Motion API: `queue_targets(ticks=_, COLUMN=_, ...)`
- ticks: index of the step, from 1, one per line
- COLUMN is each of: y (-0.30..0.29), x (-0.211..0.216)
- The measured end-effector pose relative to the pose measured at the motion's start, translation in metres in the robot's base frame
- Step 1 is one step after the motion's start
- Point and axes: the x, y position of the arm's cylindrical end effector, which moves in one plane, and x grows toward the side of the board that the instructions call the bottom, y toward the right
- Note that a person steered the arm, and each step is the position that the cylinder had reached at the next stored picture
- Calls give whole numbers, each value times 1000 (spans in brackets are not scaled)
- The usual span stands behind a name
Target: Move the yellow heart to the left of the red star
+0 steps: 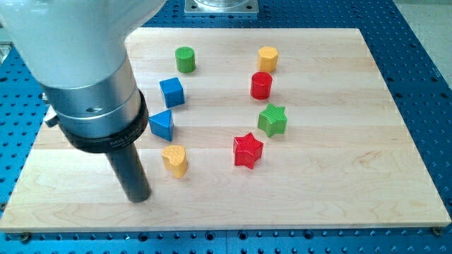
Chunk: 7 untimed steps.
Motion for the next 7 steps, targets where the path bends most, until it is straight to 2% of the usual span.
queue_targets(ticks=1, y=21, x=-31)
queue_targets(ticks=2, y=44, x=-38)
queue_targets(ticks=4, y=54, x=-8)
queue_targets(ticks=5, y=87, x=-11)
queue_targets(ticks=6, y=95, x=-29)
queue_targets(ticks=7, y=73, x=-35)
